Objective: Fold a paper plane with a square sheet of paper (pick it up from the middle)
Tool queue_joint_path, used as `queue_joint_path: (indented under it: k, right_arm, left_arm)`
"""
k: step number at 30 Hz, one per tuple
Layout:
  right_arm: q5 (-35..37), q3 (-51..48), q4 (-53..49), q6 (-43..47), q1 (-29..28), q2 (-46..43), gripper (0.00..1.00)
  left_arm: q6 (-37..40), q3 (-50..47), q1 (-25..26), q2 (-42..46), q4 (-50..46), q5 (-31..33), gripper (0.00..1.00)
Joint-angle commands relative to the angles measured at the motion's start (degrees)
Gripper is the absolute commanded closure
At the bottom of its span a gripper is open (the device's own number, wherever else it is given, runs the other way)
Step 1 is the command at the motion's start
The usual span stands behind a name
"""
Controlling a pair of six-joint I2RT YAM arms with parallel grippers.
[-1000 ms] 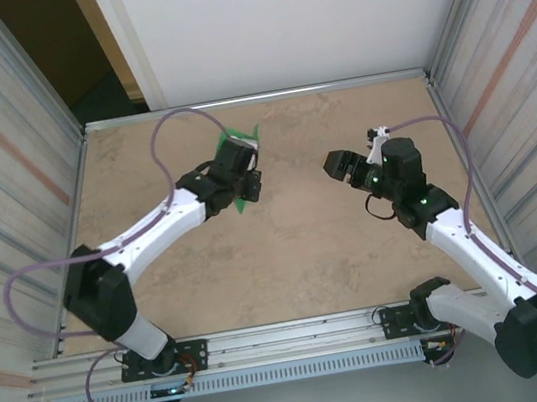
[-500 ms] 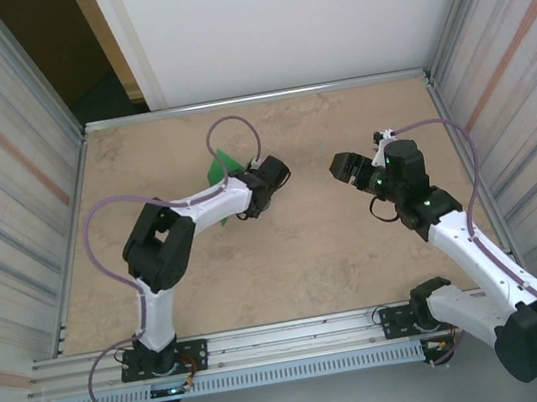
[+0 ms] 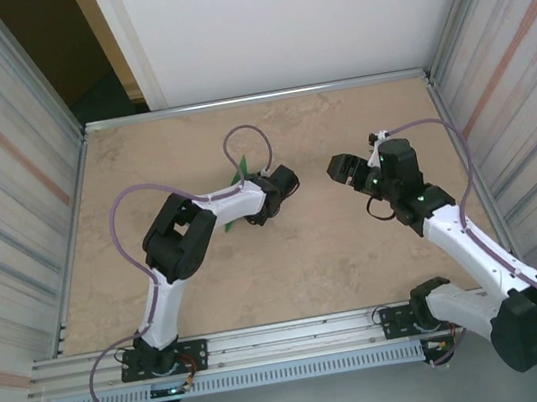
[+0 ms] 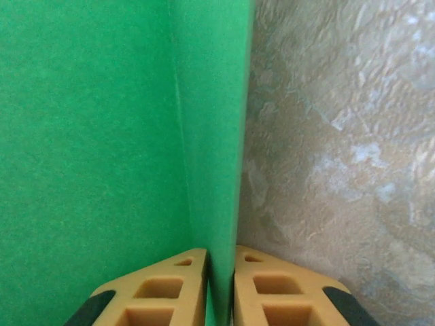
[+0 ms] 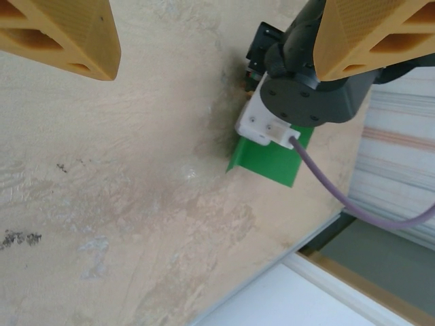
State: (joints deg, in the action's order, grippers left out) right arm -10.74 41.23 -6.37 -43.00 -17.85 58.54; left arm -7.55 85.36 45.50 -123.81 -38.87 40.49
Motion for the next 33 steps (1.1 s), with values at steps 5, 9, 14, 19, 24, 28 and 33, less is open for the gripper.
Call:
queue_joint_path:
  k: [5,9,14,19,24,28,33]
  right_arm:
    - [-1.2,0.8,0.4,-0.2,0.4,0.8,0.27]
    - [-0.3,0.8,0.3,-0.6,0.5,0.9,0.26]
    - [0.4,0.7,0.3,-1.1,0.5,1.4,0.26]
    - [0.6,0.5,0.7,-1.4,0.6,1.6,0.25]
    - [1.3,-0.1,1.4,-0.5,0.5,1.8,0.21]
    - [1.2,-1.0,2.8,-1.6,0.5,2.1,0.17]
    - [0.5,-1.1,4.1,-2.2,0.4,3.6,0.11]
  left_arm:
    - [-3.5,1.0,0.5,1.7,-1.0,-7.1,0.73]
    - [-7.1,-0.2,0.4,5.8,-0.8,-15.0,0.67]
    - [-12.0,-3.6,0.6,9.8,1.8,-23.9,0.62]
    - [-16.0,-7.1,1.4,15.0,4.3,-32.0,0.56]
    - [-20.5,-14.7,1.4,22.1,13.0,-44.7,0.48]
    - [-22.0,-19.3,-1.1,27.7,17.1,-48.9,0.40]
    - [-22.2,-24.9,-10.1,32.3,22.2,-54.2,0.33]
